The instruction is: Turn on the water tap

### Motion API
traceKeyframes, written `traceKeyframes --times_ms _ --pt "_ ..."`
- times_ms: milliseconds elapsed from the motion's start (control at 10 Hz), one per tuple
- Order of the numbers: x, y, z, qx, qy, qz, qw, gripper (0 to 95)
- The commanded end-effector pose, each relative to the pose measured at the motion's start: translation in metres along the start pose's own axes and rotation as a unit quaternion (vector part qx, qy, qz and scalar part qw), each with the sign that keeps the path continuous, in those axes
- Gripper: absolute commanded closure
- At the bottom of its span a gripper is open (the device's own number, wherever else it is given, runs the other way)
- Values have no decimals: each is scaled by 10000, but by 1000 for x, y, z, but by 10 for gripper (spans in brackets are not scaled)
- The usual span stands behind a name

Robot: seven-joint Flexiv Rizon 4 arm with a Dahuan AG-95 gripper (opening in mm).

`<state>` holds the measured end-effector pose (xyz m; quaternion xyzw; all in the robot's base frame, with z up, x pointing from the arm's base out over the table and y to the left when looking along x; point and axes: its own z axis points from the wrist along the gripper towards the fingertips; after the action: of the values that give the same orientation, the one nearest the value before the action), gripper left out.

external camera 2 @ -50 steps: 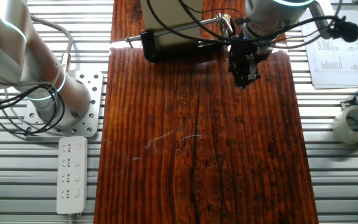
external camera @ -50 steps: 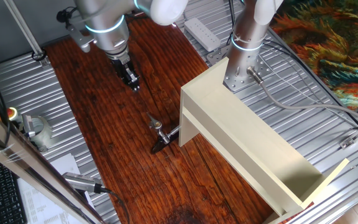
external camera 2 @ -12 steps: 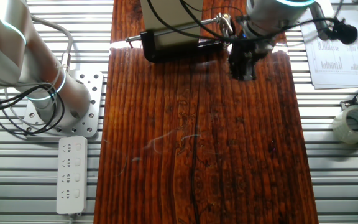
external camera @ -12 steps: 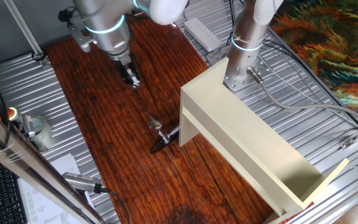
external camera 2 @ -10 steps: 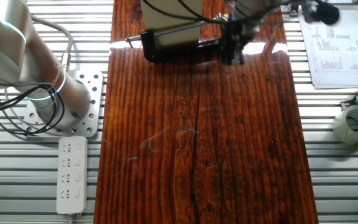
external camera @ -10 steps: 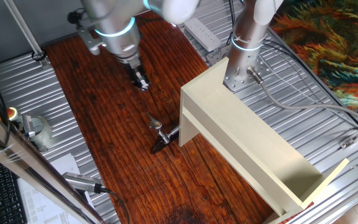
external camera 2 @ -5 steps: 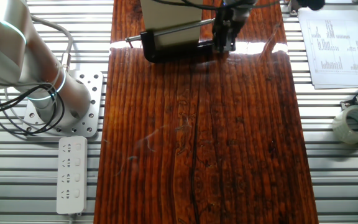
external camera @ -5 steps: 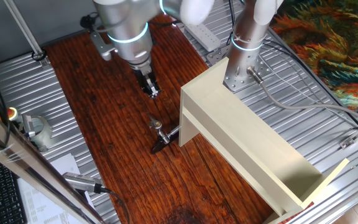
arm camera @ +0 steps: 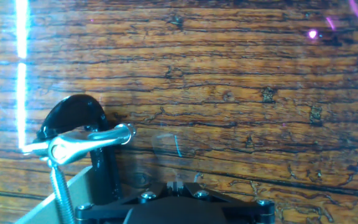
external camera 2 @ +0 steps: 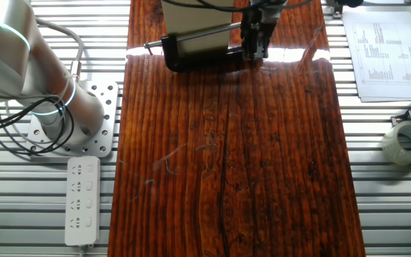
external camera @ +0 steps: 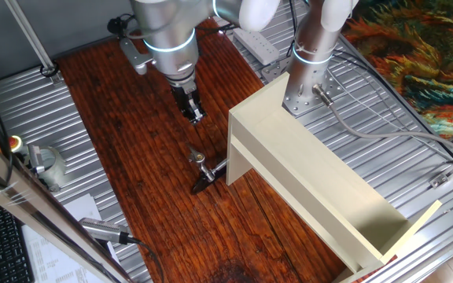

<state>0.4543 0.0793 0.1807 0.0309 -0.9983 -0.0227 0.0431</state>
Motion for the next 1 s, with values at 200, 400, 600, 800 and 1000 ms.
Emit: traceKeyframes --times_ms 200,400,600,800,1000 --pt "0 10 4 38 -12 130 9999 950" --pt "3 24 7 46 -67 224 9997 950" --pt "3 32 7 43 -77 250 9996 950" --pt "-3 42 0 30 -81 325 9994 950" --pt "-11 48 1 52 -87 397 9992 950"
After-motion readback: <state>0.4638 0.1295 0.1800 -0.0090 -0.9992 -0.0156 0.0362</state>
